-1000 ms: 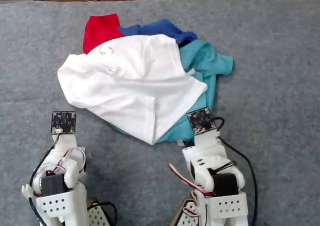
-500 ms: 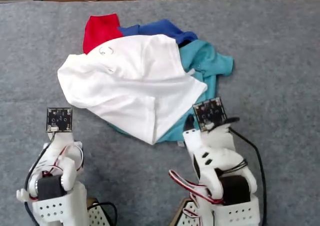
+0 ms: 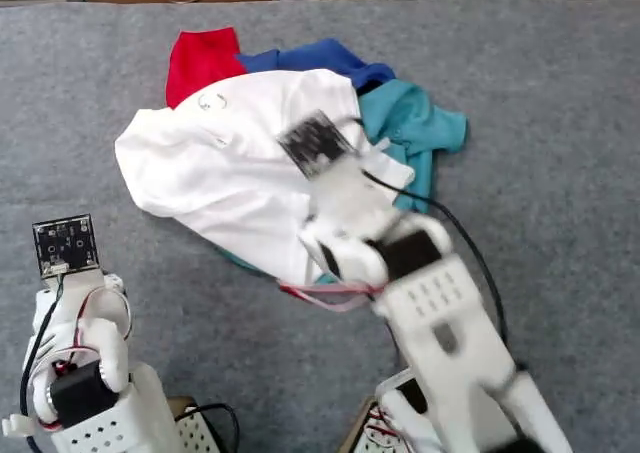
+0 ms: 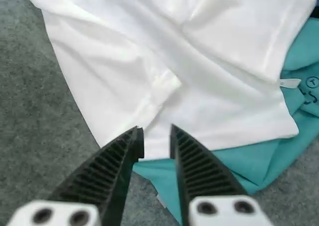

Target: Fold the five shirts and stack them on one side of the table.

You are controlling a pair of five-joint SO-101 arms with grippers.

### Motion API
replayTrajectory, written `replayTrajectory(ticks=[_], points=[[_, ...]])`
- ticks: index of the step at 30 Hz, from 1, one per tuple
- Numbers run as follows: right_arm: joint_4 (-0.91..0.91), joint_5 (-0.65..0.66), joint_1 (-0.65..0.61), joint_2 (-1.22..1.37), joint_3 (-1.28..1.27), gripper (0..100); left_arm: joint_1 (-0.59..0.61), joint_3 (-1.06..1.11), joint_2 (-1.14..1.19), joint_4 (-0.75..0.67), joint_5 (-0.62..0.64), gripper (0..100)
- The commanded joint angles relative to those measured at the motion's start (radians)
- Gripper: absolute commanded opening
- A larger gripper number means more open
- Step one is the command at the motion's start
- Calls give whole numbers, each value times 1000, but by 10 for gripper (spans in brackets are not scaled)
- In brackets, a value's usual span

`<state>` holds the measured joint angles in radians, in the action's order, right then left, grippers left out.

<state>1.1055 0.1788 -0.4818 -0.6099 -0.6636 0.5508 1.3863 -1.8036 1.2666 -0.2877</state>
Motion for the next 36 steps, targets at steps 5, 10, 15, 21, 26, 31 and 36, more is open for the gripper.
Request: replayTrajectory(ticks=[5,10,15,21,26,31,36], points=[[-6,-130,-77,535,516,396,53,-33,0,37,-86,30],[-6,-178,-118,894,823,350,53,-41,0,37,-86,30],[11,-195,-123,1191,1093,250,54,-39,0,38,-89,30],[155,-193,-121,1403,1349,106,54,-35,0,38,-87,30],[293,-190,-121,1458,1540,24,54,-33,0,38,-87,30],[420,-187,-121,1461,1701,15,54,-33,0,37,-87,30],[571,-183,-104,1461,1868,15,53,-33,0,37,-89,30]])
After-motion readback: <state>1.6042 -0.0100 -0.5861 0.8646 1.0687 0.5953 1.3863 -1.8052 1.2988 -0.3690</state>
